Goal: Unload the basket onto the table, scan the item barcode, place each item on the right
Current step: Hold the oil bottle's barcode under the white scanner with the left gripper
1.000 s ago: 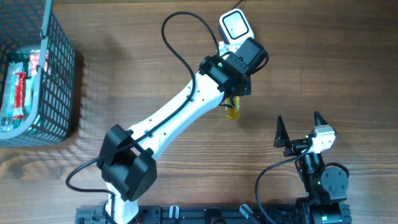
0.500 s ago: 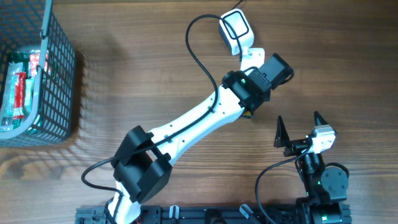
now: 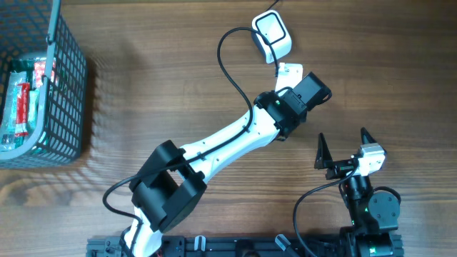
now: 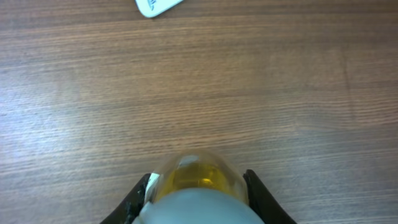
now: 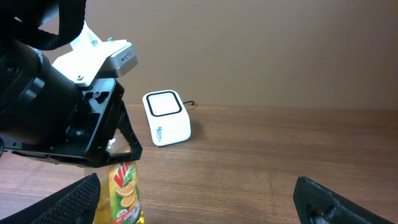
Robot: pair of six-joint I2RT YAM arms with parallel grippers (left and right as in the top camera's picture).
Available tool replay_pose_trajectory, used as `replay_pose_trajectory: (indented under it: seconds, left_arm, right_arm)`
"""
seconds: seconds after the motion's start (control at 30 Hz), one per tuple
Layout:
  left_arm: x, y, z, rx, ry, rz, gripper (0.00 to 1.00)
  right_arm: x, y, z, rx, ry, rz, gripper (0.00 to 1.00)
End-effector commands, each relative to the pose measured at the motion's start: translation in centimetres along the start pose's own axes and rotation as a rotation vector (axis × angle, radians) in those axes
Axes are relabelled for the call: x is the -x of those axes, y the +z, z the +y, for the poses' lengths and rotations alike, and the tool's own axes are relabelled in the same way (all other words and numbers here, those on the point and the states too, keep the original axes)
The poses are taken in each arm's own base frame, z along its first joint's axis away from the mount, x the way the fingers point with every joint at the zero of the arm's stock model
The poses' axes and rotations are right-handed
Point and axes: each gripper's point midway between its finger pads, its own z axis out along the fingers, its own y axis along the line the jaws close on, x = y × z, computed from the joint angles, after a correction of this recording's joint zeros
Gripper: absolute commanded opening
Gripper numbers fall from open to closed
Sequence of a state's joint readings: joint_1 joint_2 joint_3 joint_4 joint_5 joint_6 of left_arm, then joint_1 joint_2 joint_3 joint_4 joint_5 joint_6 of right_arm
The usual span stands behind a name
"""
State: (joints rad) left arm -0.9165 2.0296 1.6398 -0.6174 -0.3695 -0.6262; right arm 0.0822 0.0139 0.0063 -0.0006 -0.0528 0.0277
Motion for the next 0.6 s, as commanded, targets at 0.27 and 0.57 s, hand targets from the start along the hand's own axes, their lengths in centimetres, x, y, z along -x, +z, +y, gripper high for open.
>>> replay_pose_trajectory:
  seconds: [0.27,0.57]
  left_arm:
    - [-2.6,2.2,-0.3,-0.053,0.016,0.018,0.22]
    - [-3.6,2.0,0.7,-0.018,0.036,0.061,0.80]
  right_arm:
    - [0.1,0.0,0.1,0.011,-0.009,-0.004,1.00]
    - [0.1,0.0,0.1,0.011,-0.009,-0.004,1.00]
